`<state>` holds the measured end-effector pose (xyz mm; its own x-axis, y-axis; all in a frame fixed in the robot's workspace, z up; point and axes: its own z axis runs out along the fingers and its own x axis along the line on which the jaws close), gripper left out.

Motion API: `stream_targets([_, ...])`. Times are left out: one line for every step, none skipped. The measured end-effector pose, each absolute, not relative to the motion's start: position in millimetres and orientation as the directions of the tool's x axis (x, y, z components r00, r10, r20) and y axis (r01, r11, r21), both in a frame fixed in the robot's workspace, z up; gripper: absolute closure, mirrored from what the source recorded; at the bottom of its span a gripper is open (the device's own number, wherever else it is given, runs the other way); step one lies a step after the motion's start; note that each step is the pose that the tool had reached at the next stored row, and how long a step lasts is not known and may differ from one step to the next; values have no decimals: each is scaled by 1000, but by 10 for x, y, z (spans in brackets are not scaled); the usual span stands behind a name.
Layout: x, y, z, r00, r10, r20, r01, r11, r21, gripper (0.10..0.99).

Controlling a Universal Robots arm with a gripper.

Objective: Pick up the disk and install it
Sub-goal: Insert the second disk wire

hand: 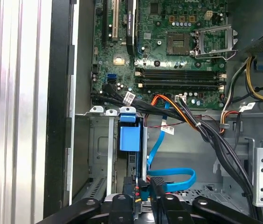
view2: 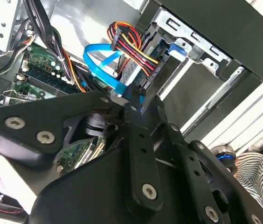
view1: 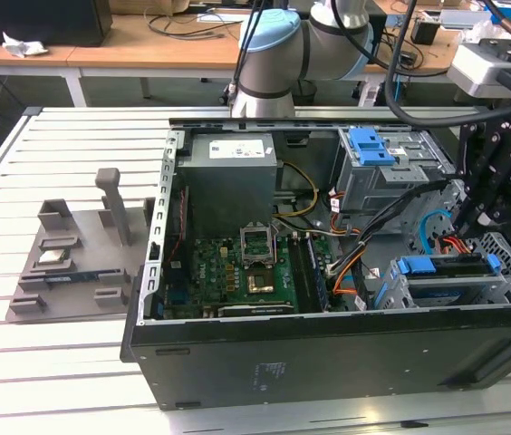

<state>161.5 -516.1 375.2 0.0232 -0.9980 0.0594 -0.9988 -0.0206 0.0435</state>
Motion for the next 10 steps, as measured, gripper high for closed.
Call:
stream_targets([1615,-5162,3752,23,-998,59,-999,-21,43,800])
stream_targets([1615,-5162,3752,23,-998,59,-999,-21,43,867])
stream_targets([1615,-5161,3752,23,-998,59,-999,-21,43,925])
stream_targets([1615,-5162,3752,23,-998,59,-999,-21,43,925])
stream_targets([1615,-5162,3752,23,-998,59,-999,-21,43,925])
stream_targets([1614,-5163,3751,23,-998,59,-999,-21,43,925])
stream_targets([1614,-5176,3748,23,-998,59,-999,-21,43,925])
stream_targets([1612,-5208,3744,23,-998,59,-999,-21,43,925])
stream_targets([1612,-5230,3738,23,-998,60,-999,-21,43,925])
stream_targets([1612,-5241,3723,23,-998,59,-999,-21,44,925])
